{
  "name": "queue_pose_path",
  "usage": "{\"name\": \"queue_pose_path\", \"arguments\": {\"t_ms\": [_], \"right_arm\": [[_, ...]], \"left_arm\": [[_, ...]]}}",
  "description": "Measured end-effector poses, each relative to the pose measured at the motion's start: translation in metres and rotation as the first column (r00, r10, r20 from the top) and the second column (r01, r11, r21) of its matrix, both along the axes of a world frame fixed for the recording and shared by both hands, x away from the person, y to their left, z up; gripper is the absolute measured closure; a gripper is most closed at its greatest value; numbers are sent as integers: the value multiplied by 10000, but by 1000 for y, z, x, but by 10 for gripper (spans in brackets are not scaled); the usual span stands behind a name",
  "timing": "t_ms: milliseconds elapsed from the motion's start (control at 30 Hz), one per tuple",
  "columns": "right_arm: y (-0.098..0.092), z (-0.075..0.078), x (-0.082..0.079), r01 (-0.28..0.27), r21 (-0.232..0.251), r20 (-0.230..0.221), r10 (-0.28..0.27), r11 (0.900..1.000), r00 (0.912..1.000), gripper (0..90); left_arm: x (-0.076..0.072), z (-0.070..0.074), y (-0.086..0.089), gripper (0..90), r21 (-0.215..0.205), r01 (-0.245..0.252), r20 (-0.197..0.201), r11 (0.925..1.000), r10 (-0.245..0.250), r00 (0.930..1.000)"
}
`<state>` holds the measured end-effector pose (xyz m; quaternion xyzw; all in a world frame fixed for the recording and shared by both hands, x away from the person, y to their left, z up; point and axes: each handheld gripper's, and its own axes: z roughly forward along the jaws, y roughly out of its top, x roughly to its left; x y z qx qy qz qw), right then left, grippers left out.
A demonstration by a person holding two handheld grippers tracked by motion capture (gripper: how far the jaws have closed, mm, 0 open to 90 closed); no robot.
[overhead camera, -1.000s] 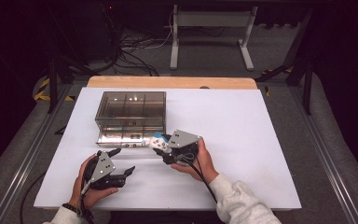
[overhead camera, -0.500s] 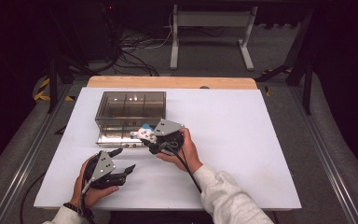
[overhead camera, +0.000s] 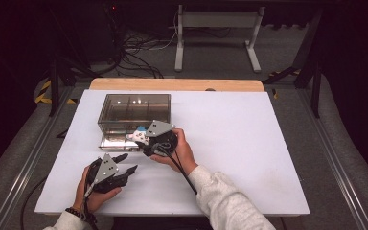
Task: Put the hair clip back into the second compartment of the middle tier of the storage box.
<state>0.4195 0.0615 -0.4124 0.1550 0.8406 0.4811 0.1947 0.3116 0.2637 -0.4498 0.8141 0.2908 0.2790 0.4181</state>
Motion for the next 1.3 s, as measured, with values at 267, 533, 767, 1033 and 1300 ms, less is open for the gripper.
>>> {"name": "queue_pose_path", "arguments": {"t_ms": [267,533,767,1033,1300], "right_arm": [[10,-2,3,143,-44,12,-143,9999,9999,424],[18,-6,4,384,-285,89,-382,9989,9992,382],[19,-6,4,329,-80,-17,-329,9994,9995,325],[9,3,0,254,681,-275,-236,9974,9993,263],[-8,5,-4,103,1198,-507,-42,9927,9987,388]], "left_arm": [[1,0,0,472,26,0,-43,10000,0,10000],[2,-1,0,469,-65,-48,-109,10000,47,9999],[5,0,1,469,9,-154,-13,9999,154,9999],[16,-1,1,504,6,-470,-76,9989,470,9989],[21,-1,6,509,-3,-770,-101,9970,769,9970]]}}
